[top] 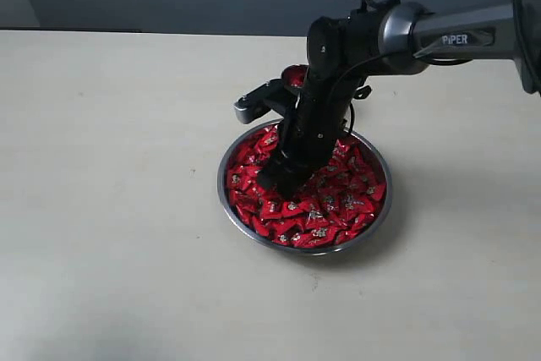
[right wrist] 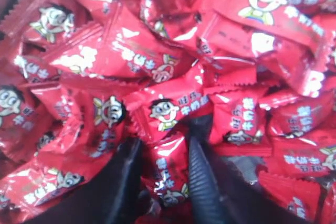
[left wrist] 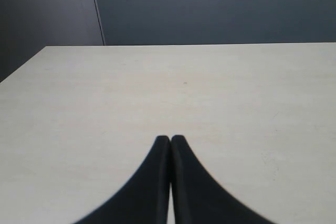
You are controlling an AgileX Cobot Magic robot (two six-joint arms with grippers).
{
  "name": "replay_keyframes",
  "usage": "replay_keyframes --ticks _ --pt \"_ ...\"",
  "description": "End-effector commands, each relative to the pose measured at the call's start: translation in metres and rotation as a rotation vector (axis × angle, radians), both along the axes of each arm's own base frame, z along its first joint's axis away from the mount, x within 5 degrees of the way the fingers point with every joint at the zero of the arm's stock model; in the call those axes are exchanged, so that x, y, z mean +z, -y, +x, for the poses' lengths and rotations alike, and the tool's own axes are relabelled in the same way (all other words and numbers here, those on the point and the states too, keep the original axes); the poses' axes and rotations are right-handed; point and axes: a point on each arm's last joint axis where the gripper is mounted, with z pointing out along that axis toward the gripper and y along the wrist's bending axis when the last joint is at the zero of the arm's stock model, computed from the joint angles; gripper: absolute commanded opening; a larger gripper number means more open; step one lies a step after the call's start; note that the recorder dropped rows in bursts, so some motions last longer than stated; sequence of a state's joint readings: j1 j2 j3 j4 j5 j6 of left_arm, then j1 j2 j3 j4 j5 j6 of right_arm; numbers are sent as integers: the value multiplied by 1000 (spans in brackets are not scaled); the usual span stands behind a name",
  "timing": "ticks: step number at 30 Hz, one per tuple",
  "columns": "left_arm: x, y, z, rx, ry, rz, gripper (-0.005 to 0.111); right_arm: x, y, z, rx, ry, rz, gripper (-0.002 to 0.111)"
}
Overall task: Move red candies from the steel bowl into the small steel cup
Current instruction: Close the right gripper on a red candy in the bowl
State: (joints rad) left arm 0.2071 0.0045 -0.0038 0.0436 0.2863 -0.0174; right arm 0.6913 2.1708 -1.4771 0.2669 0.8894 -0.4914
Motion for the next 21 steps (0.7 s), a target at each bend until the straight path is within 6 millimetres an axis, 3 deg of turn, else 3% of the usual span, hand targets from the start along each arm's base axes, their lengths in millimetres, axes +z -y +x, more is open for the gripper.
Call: replay_keyframes --ticks 1,7,13,21 --pt "-1 0 0 1 3 -1 0 -1 0 3 0 15 2 31" --pt "-1 0 0 1 3 -1 0 -1 0 3 0 15 2 27" --pt "-1 0 0 1 3 -1 0 -1 0 3 0 15 2 -1" --pt "-1 0 0 1 3 -1 0 2 0 3 3 16 3 -1"
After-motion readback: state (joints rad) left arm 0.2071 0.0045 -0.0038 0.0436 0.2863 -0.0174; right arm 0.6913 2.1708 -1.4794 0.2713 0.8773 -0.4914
